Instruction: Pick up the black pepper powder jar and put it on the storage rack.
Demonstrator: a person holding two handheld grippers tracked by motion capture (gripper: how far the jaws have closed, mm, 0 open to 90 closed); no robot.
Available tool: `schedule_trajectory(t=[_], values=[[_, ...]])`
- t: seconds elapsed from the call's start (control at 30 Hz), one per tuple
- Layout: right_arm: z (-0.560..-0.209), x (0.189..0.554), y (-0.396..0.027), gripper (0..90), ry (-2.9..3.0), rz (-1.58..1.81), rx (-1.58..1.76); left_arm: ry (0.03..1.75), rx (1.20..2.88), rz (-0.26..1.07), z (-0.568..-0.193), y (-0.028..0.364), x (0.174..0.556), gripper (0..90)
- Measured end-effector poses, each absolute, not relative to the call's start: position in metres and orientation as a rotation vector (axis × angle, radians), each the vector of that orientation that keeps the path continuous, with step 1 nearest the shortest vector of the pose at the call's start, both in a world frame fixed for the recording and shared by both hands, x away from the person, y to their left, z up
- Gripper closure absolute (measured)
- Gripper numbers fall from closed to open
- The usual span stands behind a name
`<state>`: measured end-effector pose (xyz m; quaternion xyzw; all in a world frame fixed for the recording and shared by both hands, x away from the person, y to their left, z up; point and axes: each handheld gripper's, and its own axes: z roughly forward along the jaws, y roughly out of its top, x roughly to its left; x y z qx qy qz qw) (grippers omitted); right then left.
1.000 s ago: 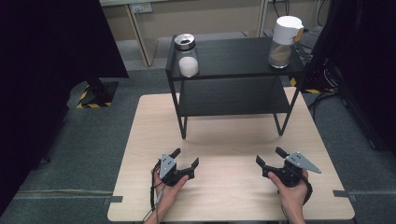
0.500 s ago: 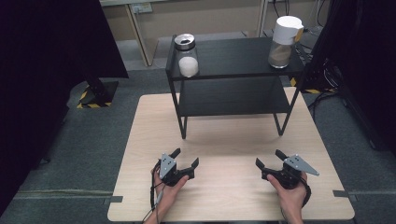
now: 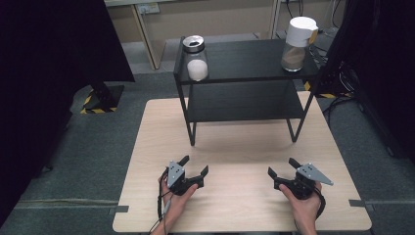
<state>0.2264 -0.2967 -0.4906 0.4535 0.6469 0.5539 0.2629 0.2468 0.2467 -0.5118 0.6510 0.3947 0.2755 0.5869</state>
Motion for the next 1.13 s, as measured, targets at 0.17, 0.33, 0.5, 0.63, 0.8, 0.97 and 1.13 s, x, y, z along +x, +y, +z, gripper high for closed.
schedule_trajectory(t=[0.17,0.33,0.5,0.63,0.8,0.97,1.13], values=[[-0.4898,0.227,-0.2963,5.5,1.76,1.491,1.217,0.922,1.519,0.639,-0.5115,0.2471,0.2473,12.0],[-0.4897,0.227,-0.296,5.5,1.765,1.489,1.208,0.922,1.518,0.641,-0.5116,0.2468,0.247,12.1],[-0.4893,0.2273,-0.296,5.6,1.771,1.486,1.204,0.921,1.518,0.642,-0.5115,0.2466,0.247,12.1],[-0.4884,0.2281,-0.2958,5.6,1.781,1.482,1.2,0.923,1.518,0.641,-0.5115,0.2467,0.247,12.1],[-0.4891,0.2276,-0.2962,5.7,1.777,1.486,1.197,0.923,1.517,0.644,-0.5116,0.2463,0.2467,12.1],[-0.4895,0.2273,-0.2965,5.8,1.774,1.489,1.198,0.922,1.518,0.644,-0.5116,0.2463,0.2467,12.1],[-0.4895,0.2272,-0.2962,5.8,1.774,1.487,1.196,0.921,1.518,0.644,-0.5116,0.2464,0.2468,12.1]])
